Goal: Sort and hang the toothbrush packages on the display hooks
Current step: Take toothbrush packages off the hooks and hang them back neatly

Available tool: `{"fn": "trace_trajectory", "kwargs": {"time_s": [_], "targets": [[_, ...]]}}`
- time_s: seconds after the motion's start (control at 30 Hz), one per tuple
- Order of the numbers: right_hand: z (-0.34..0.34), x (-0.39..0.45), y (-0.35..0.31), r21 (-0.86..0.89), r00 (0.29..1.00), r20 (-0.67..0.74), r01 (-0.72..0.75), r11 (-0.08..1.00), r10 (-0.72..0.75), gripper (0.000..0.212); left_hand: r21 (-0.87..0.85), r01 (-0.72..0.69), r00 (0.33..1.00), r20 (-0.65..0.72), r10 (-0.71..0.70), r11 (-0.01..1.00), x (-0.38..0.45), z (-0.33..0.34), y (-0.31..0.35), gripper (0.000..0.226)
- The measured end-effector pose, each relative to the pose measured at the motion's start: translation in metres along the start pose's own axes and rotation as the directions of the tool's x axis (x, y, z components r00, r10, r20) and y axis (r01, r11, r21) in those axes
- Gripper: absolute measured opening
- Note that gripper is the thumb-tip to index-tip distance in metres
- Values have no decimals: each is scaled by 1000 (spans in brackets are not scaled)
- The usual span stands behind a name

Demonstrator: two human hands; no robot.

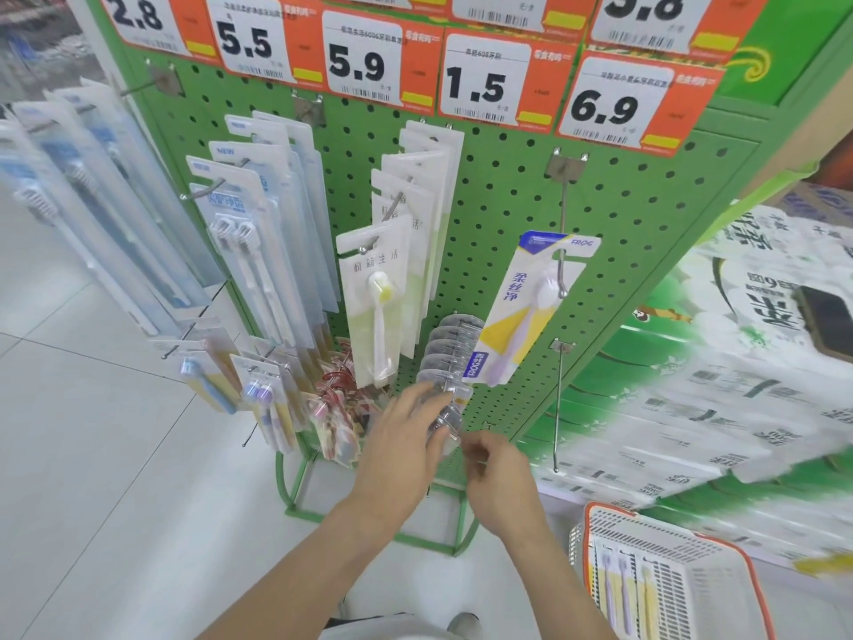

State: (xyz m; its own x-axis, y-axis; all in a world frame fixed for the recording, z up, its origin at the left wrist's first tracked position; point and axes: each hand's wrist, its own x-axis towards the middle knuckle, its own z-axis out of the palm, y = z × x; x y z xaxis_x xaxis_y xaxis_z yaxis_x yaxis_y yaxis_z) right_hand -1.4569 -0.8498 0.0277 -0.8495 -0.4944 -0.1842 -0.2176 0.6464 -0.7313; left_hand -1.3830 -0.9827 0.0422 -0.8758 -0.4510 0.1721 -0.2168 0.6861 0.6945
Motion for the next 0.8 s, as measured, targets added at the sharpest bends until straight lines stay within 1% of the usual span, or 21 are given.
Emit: {"fn": "trace_trajectory", "kwargs": {"time_s": [0.13,0.2,0.3,0.37,0.47,0.67,0.73,0.8], "targets": [[-6,10,-6,25,980,-196,51,998,-45,26,-9,-3,1000,-30,3,1000,2,4,-3,39],[-6,18,-9,49,969,-243,59,997,-45,27,-29,-3,999,-38,2,1000,2,5,-5,39],[-6,30,-13,61,960,-273,78,995,-58,27,-43,-4,1000,-28,3,999,2,4,-5,41],[-6,37,-14,100,961,-273,75,992,-45,21,-51,1,1000,-12,-2,999,2,4,-6,42],[-6,45,-13,217,978,-208,39,975,7,9,-54,4,1000,-9,-4,999,2,4,-7,42],[-4,58,-7,328,985,-162,-2,945,59,6,-45,-12,1000,-17,11,999,2,3,-8,41],[-5,60,-7,367,984,-171,26,930,40,4,-62,-20,999,-27,18,998,1,3,-8,42],[-5,60,-8,407,986,-163,46,912,23,8,-74,-22,999,-33,20,997,-1,3,-8,42]]}}
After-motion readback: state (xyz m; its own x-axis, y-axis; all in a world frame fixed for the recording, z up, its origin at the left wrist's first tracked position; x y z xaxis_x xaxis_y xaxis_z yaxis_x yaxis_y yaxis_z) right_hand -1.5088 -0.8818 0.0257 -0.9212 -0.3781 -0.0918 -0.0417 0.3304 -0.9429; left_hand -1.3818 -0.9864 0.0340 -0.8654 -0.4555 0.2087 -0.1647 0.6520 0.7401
